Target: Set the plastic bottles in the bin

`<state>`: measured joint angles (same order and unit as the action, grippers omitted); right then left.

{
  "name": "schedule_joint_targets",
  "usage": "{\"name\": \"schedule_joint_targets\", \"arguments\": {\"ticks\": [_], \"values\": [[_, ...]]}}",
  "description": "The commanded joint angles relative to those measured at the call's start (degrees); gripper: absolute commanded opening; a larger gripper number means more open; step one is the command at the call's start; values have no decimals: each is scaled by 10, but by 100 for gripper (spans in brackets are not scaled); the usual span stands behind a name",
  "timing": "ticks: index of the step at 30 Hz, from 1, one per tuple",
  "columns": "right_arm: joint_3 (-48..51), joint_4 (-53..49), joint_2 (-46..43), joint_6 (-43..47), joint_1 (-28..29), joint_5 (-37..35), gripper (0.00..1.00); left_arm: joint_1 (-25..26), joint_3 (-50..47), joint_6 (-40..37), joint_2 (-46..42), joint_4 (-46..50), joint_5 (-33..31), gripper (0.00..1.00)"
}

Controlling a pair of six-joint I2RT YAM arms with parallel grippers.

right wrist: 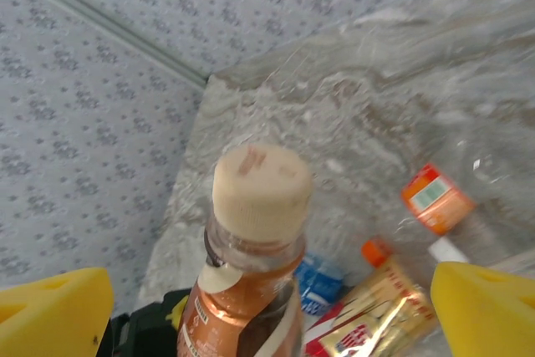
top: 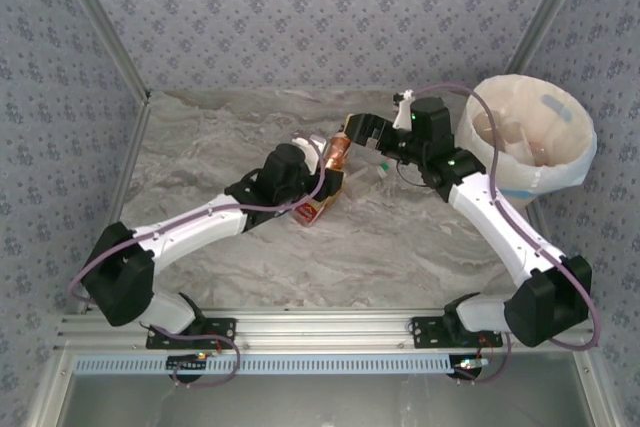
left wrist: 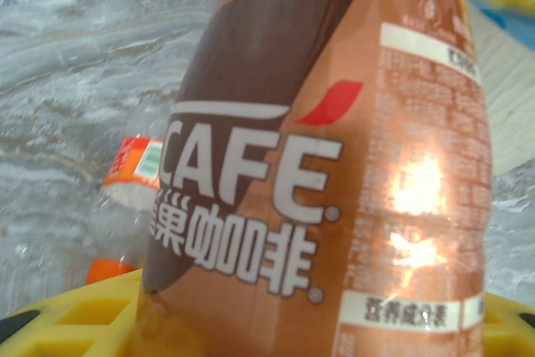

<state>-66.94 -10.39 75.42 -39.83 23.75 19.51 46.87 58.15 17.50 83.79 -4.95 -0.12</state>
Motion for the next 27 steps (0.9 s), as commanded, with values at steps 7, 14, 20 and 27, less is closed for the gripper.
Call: {"name": "schedule_joint_targets", "arguments": {"ticks": [7,14,20,27], "values": [[19,101,32,-71,23,3,96,-1,33,-2,11,-32,47,46],[26,122,34,-63,33,-38,65,-1,31,5,14,-37,54,46],[25,107,20,-25,49,-70,56,-1,33,23,18,-36,60,49],[30,107,12,-14,55,-77,30,0,23,29,11,-40,63,52]]}}
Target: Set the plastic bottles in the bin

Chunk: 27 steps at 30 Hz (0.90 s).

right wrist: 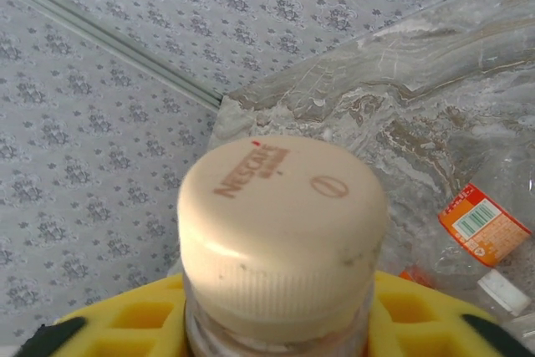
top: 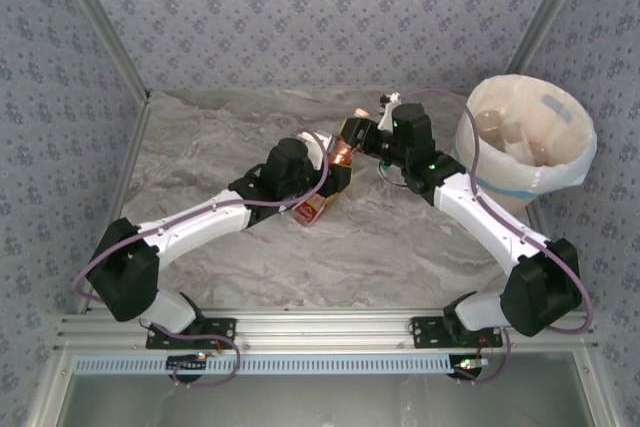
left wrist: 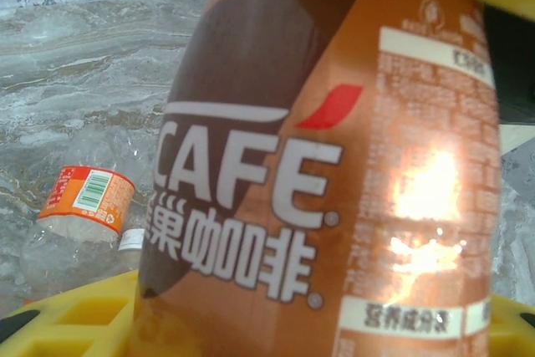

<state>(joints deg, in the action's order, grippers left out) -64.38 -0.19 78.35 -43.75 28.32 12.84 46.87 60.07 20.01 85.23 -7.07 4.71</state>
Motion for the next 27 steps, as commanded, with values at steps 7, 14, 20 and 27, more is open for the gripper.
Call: {"name": "schedule_joint_targets", "arguments": {"ticks": [7,14,20,27], "values": [[4,1,-29,36,11,-12,12,-2,14,4,-14,-4,22,65],[-1,-46,-57,70,5,-37,13,-6,11,7,-53,4,41,93],[-35,-147,-109,144,-36,-77,16,-19,-55,12,-124,-47,10,99],[-156,-273,-160,248,-160,-116,19,-60,-112,66,-170,-15,-126,99]]}}
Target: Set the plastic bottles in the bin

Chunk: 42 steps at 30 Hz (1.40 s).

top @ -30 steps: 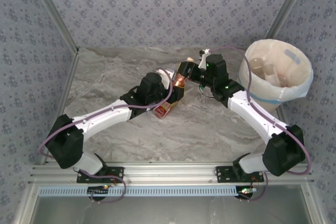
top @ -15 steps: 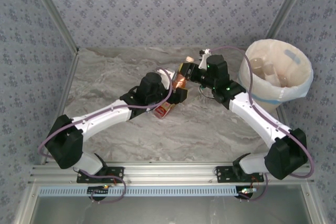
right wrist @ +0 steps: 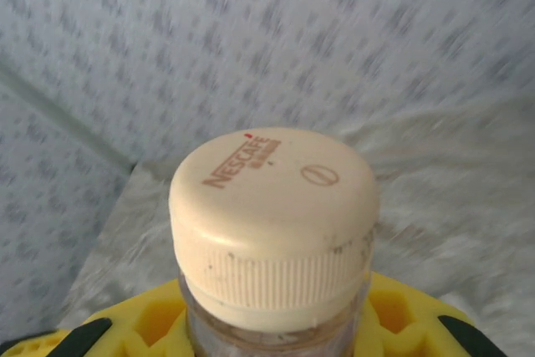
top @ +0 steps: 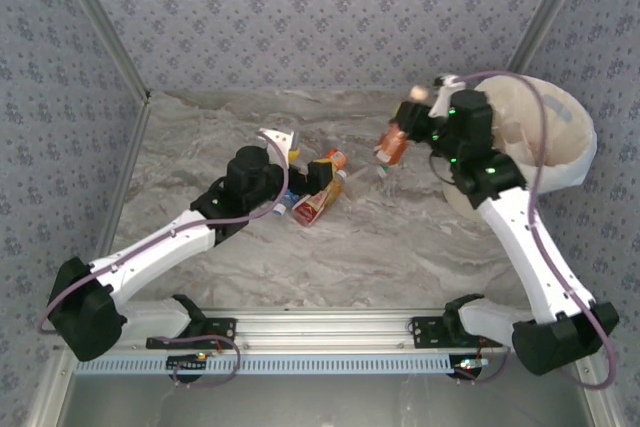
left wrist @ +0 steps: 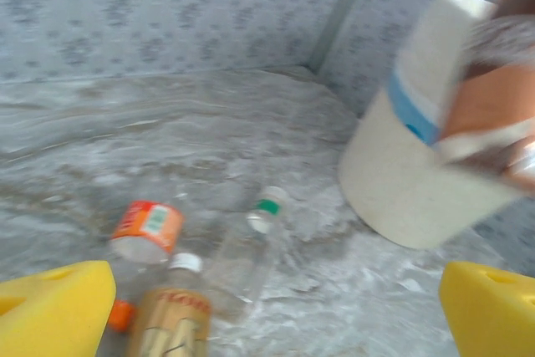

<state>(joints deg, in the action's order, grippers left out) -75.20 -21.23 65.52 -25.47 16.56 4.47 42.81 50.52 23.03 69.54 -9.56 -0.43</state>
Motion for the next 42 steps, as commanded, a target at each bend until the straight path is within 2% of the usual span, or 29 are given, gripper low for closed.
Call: {"name": "schedule_joint_targets", "arguments": {"ticks": [1,3,8,13,16,18,22,24,26,27,30,33,36,39,42], "values": [[-59,-69,-37,74,-73,-34,19,-31,-18,54,-13,31,-95,99],[-76,-68,-48,85,-127,-37,19,-60,-17,87,-10,76,-113,99],[-94,-71,-56,96,-241,-96,20,-131,-13,136,10,164,-71,99],[-92,-64,-34,68,-330,-112,23,-140,-12,125,30,224,-54,99],[-93,-69,-4,47,-366,-79,24,-140,-17,113,46,244,-29,100],[-95,-67,20,44,-376,-33,27,-141,-17,105,58,258,-13,99],[-107,-46,78,48,-377,105,35,-141,-15,101,84,273,7,98],[-117,-37,111,44,-374,165,44,-141,-18,102,91,267,16,97],[-145,-64,151,51,-365,189,54,-141,-17,102,100,261,20,97],[-161,-88,165,58,-359,171,61,-140,-15,102,103,261,21,97],[-178,-129,177,48,-350,54,72,-141,-13,103,110,259,24,96],[-168,-146,164,20,-359,-5,76,-142,-17,104,113,256,28,95],[-156,-147,140,10,-364,-20,78,-141,-21,102,116,252,34,93],[-143,-146,107,11,-362,2,84,-142,-23,95,123,247,46,90],[-121,-137,70,3,-356,37,95,-141,-21,90,137,242,58,86]]}}
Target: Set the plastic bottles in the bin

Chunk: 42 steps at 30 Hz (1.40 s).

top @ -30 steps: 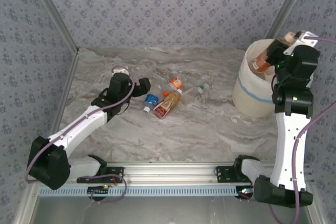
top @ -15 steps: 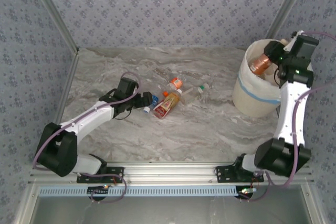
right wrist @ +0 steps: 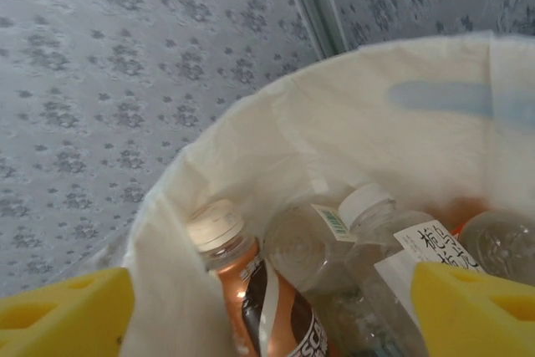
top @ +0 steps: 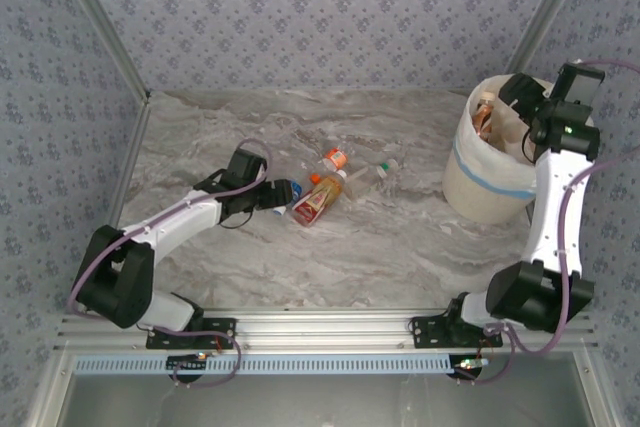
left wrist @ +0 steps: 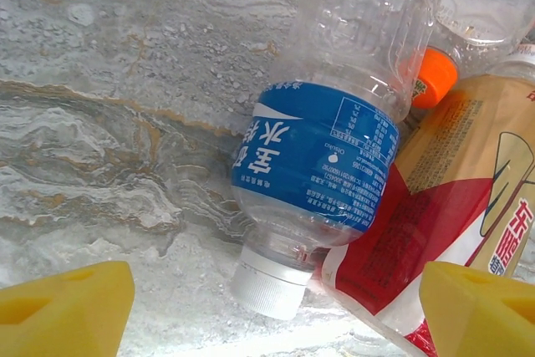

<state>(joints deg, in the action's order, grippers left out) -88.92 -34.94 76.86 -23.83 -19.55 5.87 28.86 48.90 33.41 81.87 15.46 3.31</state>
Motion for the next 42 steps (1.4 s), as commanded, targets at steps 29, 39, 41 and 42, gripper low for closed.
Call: {"name": "schedule_joint_targets", "arguments": {"ticks": [29,39,41,42], "values": [[103,24,-170,-43,106,63,100,0,-15,-50,131,-136,108,24],[157,74,-173,-65,173,86,100,0,-59,-56,32,-116,62,0],[175,100,-180,-71,200,71,100,0,-62,-60,4,-116,56,0],[186,116,-184,-76,215,63,100,0,-63,-65,-10,-115,56,0]]}}
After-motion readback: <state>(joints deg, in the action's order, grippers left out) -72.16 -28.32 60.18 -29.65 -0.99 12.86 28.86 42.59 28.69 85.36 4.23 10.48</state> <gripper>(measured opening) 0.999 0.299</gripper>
